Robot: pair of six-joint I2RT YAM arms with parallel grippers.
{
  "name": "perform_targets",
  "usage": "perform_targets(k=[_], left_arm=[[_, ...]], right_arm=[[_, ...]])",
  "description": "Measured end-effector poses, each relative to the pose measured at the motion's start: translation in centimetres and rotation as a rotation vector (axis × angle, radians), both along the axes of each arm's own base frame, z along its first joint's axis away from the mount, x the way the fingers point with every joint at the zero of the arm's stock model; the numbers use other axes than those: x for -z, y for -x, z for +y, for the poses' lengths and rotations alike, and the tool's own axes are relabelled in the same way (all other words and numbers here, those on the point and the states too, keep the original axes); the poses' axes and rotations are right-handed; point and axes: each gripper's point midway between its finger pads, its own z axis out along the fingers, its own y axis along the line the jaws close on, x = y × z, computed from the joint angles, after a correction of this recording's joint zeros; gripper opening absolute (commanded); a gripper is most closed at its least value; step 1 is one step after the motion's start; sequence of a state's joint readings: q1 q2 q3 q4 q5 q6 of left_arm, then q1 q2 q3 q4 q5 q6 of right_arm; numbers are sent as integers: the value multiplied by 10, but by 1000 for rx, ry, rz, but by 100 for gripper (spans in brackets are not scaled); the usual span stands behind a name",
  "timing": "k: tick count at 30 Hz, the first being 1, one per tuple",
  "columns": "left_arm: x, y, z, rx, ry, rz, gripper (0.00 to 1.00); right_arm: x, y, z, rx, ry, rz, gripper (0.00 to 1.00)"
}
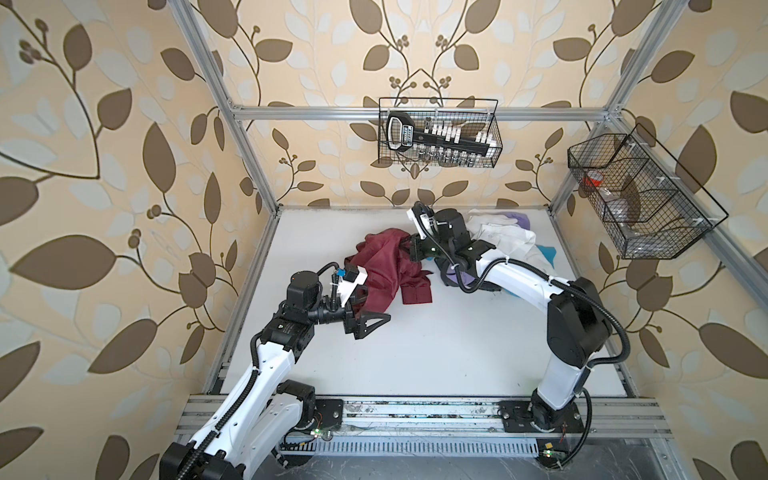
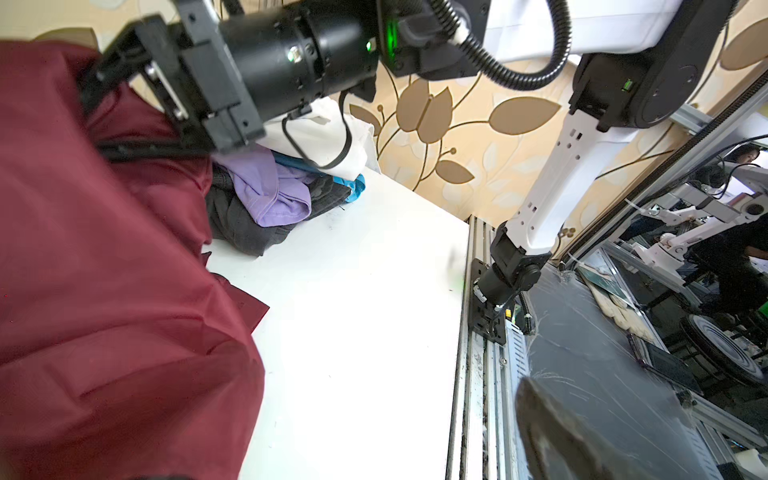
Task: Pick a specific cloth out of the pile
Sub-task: 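Carry the maroon shirt toward the left gripper and lower it onto the table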
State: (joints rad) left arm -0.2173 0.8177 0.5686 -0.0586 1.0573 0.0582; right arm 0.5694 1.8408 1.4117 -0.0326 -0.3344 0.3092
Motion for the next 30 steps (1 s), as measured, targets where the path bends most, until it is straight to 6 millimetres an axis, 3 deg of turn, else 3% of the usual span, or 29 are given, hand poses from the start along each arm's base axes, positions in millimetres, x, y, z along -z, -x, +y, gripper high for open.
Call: perform_targets(k=[6, 8, 10, 13, 21, 24, 30], left_arm=[[0, 0, 0, 0, -2, -1, 99], [0, 0, 0, -1, -2, -2, 99], [0, 0, 0, -1, -2, -2, 99], [1, 0, 0, 0, -3, -5, 99], [1, 0, 0, 0, -6, -8, 99], [2, 0, 0, 0, -7, -6, 99], [3, -1, 1, -10, -14, -1, 99]], right_arm=[[94, -4, -10, 48, 174, 148, 1], [121, 0, -14, 58, 242, 188, 8], [143, 5, -14, 58, 298, 219, 23], [162, 7, -12, 53, 347, 243, 36], [174, -5, 8, 33, 360, 244, 39], [174, -10, 30, 17, 339, 236, 39], [172, -14, 95, -33, 252, 227, 40]])
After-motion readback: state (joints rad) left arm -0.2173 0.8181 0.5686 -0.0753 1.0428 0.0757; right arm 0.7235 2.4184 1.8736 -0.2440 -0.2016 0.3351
